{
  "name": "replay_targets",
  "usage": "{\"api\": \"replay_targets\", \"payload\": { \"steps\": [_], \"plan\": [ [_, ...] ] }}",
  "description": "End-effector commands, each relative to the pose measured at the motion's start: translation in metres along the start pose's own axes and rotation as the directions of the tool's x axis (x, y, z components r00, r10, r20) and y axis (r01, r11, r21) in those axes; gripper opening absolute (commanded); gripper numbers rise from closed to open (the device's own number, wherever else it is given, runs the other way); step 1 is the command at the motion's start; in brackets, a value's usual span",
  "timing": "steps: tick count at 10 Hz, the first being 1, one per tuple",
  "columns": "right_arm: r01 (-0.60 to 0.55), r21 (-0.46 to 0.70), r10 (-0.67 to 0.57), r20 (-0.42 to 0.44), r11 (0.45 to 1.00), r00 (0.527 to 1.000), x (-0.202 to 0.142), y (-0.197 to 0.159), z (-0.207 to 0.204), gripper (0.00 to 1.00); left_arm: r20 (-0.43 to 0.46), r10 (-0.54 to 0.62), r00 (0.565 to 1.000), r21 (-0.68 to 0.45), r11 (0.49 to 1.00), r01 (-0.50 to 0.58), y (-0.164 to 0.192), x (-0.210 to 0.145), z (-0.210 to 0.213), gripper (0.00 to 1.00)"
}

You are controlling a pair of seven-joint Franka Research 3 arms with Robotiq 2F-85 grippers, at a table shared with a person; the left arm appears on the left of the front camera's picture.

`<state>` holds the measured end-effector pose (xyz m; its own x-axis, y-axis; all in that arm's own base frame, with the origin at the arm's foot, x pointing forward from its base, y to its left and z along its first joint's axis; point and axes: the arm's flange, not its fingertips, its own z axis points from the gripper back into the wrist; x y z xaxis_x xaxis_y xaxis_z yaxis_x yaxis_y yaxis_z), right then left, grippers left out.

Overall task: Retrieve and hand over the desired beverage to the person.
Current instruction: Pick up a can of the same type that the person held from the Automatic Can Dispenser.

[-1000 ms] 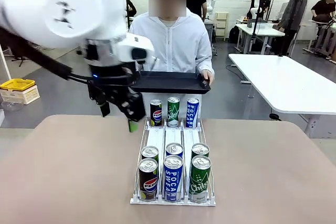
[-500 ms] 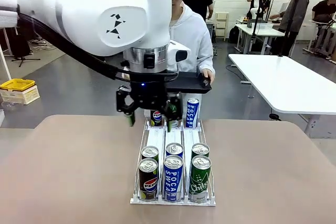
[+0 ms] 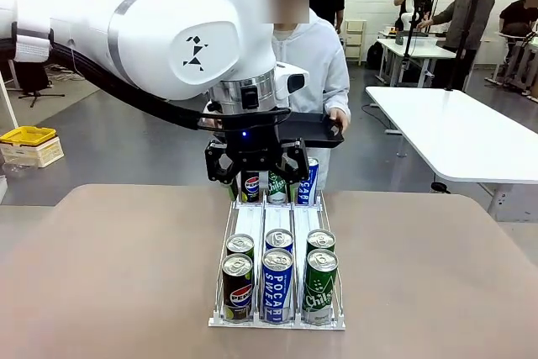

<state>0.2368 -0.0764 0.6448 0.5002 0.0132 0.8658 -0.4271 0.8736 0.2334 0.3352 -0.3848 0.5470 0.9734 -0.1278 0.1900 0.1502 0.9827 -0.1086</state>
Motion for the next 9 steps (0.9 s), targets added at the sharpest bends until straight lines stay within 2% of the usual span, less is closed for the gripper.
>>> {"api": "replay_targets", "payload": {
  "steps": [1,7,9],
  "plan": [
    [0.000,0.028,0.000,0.003,1.000,1.000,0.001,0.000,-0.003,1.00,0.011,0.005,1.000,0.005,1.000,-0.005,0.001,-0.002,0.006,1.00],
    [0.000,0.028,0.000,0.003,1.000,1.000,0.001,0.000,-0.003,1.00,0.004,-0.001,1.000,-0.002,1.000,0.001,-0.001,0.000,0.002,1.00],
    [0.000,0.028,0.000,0.003,1.000,1.000,0.001,0.000,-0.003,1.00,0.027,0.103,0.994,0.040,0.994,-0.104,-0.022,-0.023,-0.013,1.00]
  ]
}}
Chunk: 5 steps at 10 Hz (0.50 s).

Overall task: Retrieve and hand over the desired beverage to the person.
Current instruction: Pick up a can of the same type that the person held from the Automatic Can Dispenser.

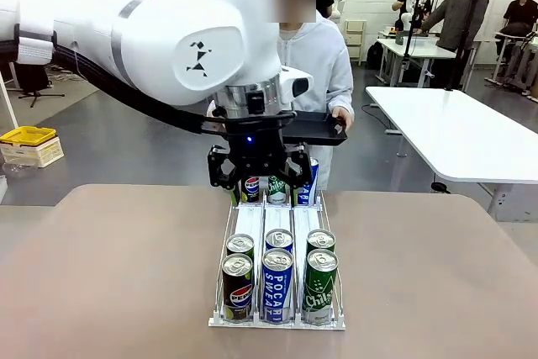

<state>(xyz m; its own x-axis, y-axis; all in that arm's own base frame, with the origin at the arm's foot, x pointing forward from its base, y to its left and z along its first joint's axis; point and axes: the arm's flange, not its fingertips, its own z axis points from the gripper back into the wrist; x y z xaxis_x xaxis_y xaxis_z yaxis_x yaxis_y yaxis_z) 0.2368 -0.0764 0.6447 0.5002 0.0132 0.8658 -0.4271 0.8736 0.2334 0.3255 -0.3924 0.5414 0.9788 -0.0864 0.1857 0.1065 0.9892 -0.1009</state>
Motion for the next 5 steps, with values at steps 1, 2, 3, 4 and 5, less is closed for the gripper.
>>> {"api": "replay_targets", "payload": {
  "steps": [1,2,3,4,5],
  "plan": [
    [0.000,0.028,0.000,0.003,1.000,1.000,0.001,0.000,-0.003,1.00,0.026,0.085,0.996,0.034,0.996,-0.086,-0.021,-0.024,-0.014,1.00],
    [0.000,0.028,0.000,0.003,1.000,1.000,0.001,0.000,-0.003,1.00,0.037,0.097,0.995,0.050,0.994,-0.098,-0.024,-0.032,-0.020,1.00],
    [0.000,0.028,0.000,0.003,1.000,1.000,0.001,0.000,-0.003,1.00,0.053,0.101,0.993,0.078,0.991,-0.105,-0.026,-0.038,-0.029,1.00],
    [0.000,0.028,0.000,0.003,1.000,1.000,0.001,0.000,-0.003,1.00,0.051,0.114,0.992,0.082,0.990,-0.118,-0.024,-0.041,-0.040,1.00],
    [0.000,0.028,0.000,0.003,1.000,1.000,0.001,0.000,-0.003,1.00,0.038,0.128,0.991,0.083,0.988,-0.130,-0.021,-0.039,-0.050,1.00]
  ]
}}
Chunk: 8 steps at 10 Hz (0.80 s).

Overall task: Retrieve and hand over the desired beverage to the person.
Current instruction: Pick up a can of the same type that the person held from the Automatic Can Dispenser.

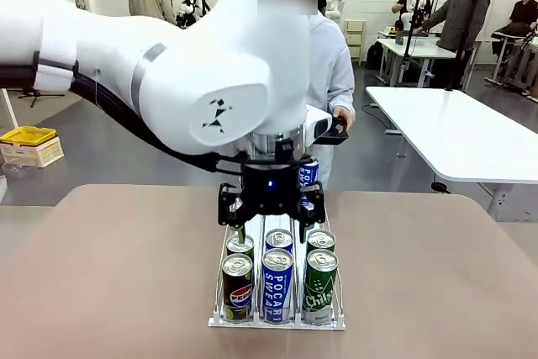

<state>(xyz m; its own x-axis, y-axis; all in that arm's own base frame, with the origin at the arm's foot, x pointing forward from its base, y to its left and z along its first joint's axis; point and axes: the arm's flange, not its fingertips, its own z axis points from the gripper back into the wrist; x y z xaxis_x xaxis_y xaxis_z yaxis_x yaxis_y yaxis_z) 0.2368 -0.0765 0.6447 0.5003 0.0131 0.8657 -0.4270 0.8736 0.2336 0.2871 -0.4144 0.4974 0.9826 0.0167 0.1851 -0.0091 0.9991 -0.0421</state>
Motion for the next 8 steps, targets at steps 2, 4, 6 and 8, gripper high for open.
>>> {"api": "replay_targets", "payload": {
  "steps": [2,4,6,8],
  "plan": [
    [0.000,0.028,0.000,0.003,1.000,1.000,0.001,0.000,-0.003,1.00,-0.001,-0.001,1.000,-0.004,1.000,0.001,0.001,0.008,-0.028,1.00],
    [0.000,0.028,0.000,0.003,1.000,1.000,0.001,0.000,-0.003,1.00,-0.004,-0.083,0.997,-0.030,0.996,0.083,-0.001,0.006,-0.038,1.00],
    [0.000,0.028,0.000,0.003,1.000,1.000,0.001,0.000,-0.003,1.00,0.004,-0.174,0.985,-0.051,0.983,0.174,-0.001,0.006,-0.043,1.00],
    [0.000,0.028,0.000,0.003,1.000,1.000,0.001,0.000,-0.003,1.00,0.008,-0.232,0.973,-0.031,0.972,0.232,-0.003,0.005,-0.047,1.00]
  ]
}}
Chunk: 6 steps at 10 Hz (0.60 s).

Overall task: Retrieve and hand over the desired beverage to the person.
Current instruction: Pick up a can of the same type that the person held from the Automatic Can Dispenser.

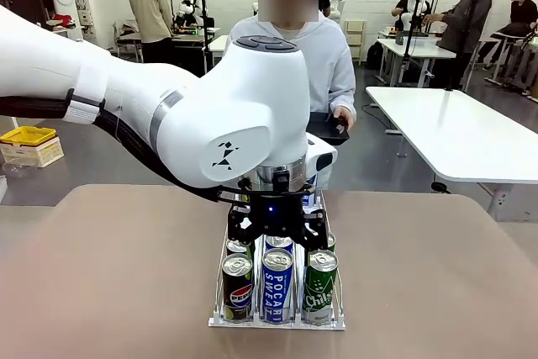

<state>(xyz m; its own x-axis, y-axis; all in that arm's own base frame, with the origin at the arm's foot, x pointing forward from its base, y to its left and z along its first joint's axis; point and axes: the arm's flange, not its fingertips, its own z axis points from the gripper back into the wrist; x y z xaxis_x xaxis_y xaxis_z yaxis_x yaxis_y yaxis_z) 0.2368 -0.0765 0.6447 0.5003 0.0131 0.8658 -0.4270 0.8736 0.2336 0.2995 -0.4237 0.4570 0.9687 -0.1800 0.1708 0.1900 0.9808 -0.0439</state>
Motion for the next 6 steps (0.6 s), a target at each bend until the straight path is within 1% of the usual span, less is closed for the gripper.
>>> {"api": "replay_targets", "payload": {
  "steps": [1,2,4,5,6],
  "plan": [
    [0.000,0.028,0.000,0.003,1.000,1.000,0.001,0.000,-0.003,1.00,0.020,-0.073,0.997,0.029,0.997,0.073,0.004,-0.001,-0.007,1.00],
    [0.000,0.028,0.000,0.003,1.000,1.000,0.001,0.000,-0.003,1.00,0.020,-0.104,0.994,0.032,0.994,0.103,0.003,0.000,-0.011,1.00],
    [0.000,0.028,0.000,0.003,1.000,1.000,0.001,0.000,-0.003,1.00,0.014,-0.097,0.995,0.037,0.995,0.096,0.002,0.002,-0.014,1.00],
    [0.000,0.028,0.000,0.003,1.000,1.000,0.001,0.000,-0.003,1.00,0.010,-0.030,0.999,0.074,0.997,0.029,0.000,0.004,-0.016,1.00],
    [0.000,0.028,0.000,0.003,1.000,1.000,0.001,0.000,-0.003,1.00,0.003,-0.005,1.000,0.078,0.997,0.005,-0.002,0.005,-0.019,1.00]
  ]
}}
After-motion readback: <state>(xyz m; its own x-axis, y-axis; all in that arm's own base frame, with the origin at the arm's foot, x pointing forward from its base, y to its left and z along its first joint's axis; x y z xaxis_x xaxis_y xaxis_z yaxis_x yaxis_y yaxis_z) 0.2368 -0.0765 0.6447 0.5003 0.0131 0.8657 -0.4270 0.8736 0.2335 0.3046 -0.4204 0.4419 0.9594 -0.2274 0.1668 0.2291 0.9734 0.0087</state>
